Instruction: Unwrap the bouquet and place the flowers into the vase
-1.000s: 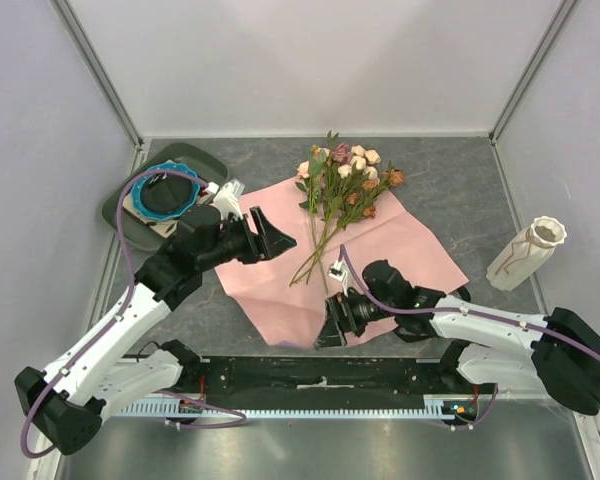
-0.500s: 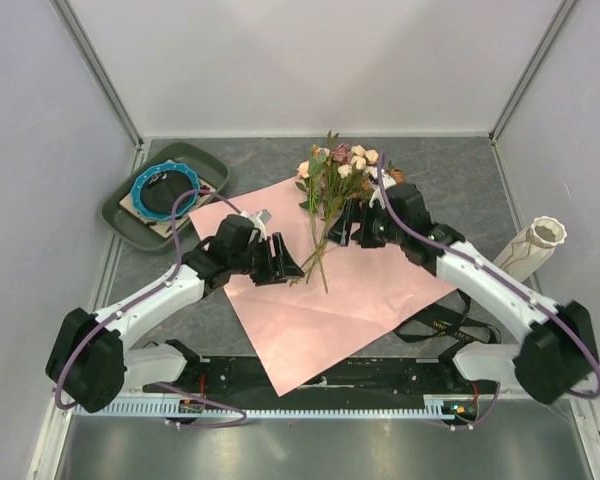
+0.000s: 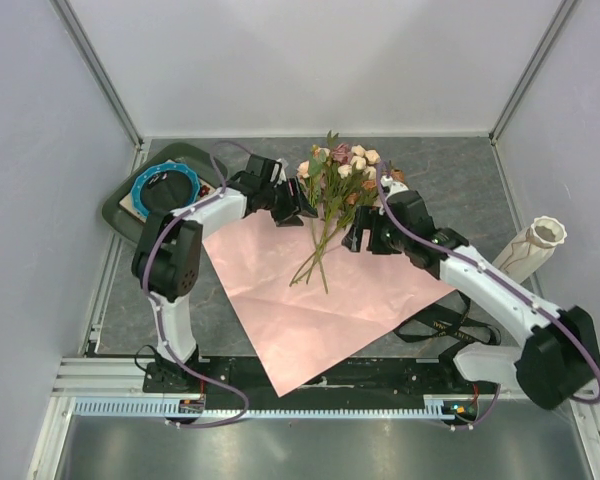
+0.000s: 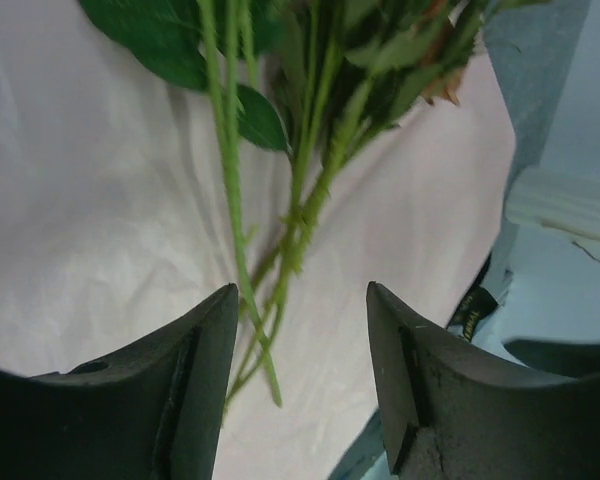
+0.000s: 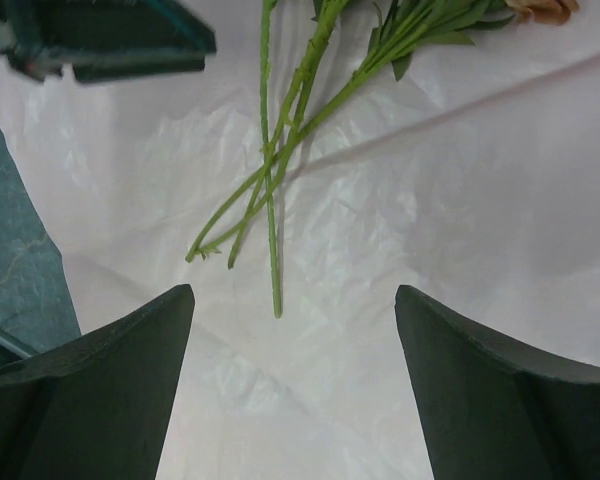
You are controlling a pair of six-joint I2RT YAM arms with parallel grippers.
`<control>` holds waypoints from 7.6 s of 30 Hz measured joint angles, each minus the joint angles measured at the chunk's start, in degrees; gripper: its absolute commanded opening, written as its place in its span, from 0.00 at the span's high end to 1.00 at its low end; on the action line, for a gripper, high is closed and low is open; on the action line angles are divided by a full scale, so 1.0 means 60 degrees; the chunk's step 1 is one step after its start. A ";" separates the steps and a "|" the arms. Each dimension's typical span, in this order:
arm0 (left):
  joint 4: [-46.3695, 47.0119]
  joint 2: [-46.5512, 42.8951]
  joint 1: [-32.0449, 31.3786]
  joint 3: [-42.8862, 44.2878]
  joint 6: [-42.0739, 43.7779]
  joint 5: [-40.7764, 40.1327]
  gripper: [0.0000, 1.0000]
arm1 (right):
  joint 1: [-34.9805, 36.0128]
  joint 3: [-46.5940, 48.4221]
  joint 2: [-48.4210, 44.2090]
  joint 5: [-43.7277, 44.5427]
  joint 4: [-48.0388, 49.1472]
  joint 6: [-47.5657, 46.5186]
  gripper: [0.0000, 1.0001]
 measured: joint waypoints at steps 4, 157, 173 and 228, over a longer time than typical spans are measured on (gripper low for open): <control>-0.0237 0.1406 0.0193 0.1217 0.0324 -0.0244 0.41 | 0.0000 -0.0707 -0.1217 0.0113 -0.0189 -0.0127 0.09; -0.0911 -0.8153 -0.4156 -0.2648 0.2488 0.0313 0.27 | -0.5657 0.2849 -0.1687 0.8641 0.6226 -0.8845 1.00; -0.2116 -0.7297 -0.4153 -0.1406 0.2823 0.0193 0.27 | -0.6131 -0.0142 -0.3187 0.9140 0.6728 -0.6419 0.76; -0.1107 0.0925 -0.1220 0.0914 0.1953 0.0310 0.64 | -0.5880 0.0393 -0.5213 -0.3249 -0.3883 -0.2007 0.02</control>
